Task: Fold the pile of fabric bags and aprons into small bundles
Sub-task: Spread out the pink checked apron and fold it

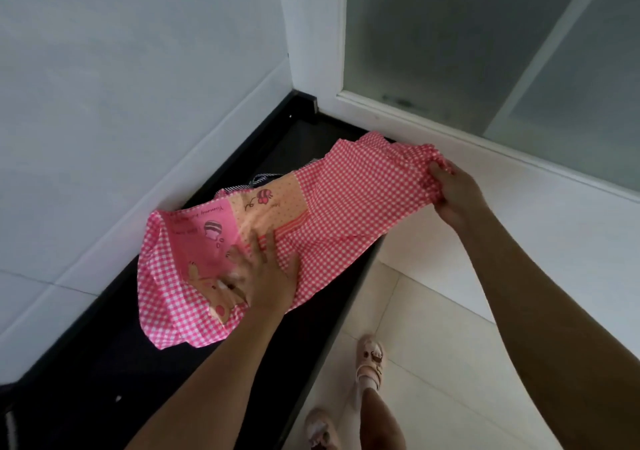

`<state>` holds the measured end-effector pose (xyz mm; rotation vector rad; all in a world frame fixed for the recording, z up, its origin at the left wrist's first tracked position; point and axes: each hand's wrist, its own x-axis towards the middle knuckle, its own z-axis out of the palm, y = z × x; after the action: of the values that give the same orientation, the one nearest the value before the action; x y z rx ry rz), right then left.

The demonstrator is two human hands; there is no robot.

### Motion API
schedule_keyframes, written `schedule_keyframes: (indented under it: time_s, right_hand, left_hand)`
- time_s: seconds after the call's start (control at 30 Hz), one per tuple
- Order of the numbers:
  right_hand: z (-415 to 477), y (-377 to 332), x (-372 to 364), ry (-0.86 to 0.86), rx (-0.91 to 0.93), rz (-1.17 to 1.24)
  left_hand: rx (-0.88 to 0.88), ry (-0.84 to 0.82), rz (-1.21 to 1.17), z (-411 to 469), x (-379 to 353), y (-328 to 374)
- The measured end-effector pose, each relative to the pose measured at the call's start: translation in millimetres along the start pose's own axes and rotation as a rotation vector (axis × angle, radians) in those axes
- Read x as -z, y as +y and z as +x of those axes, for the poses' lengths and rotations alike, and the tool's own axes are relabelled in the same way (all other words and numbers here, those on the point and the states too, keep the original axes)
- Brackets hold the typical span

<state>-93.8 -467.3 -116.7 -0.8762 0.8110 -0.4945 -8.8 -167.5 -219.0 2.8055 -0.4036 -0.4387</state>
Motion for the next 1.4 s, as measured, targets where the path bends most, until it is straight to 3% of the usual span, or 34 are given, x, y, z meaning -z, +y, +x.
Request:
schedule_keyframes:
  time_s: [0.17,0.33,0.4,0.47,0.53,0.8,1.07,1.17,1.23,1.3,1.4]
  right_hand:
    - [5.5,15.4,-4.1,0.135,-0.097,0.13]
    - [-17.3,67.7,9.5,0.4,-0.101,-0.016]
    - [-23.3,83.7,10.3,0.338,-0.205,-0.064]
    - [-29.9,89.8,2.6,0.142,-0.334,-0.079]
    - [-25.9,93.7,-2.8,0.024,-0.337,-0.138]
    - [44.8,59.2,-11.7,0.335,-0.123,-0.196]
    - [78.4,41.1,-0.2,0.425,-0.186,-0.286]
    - [82.3,38.8,3.8,0.343,-0.279,-0.008]
    - [79.7,41.8,2.3,0.165,-0.325,0.237]
    - [74.5,42.4,-4.6,-0.045,-0.319,0.239]
    - [71.7,32.8,-10.6,-0.128,-0.278,0.18]
  left_hand:
    - [0.112,-0.013,-0.009,7.3,4.6,21.6]
    - [0.15,-0.038,0.013,15.6,5.0,36.9]
    - [0.148,-0.032,0.016,19.8,3.5,41.1]
    - [0.147,-0.033,0.025,26.2,0.9,47.0]
    - [0.137,-0.038,0.027,32.2,0.1,52.4]
    - [0.112,0.006,0.034,47.6,-4.6,56.0]
    - [0.118,0.017,0.036,55.2,-0.4,59.6]
    - [0.121,0.021,0.039,56.2,-1.4,59.6]
    - [0.133,0.018,0.045,57.7,-1.2,60.2]
    - [0.154,0.024,0.05,60.1,0.6,61.7]
    - [0.147,0.026,0.007,63.3,3.9,69.3]
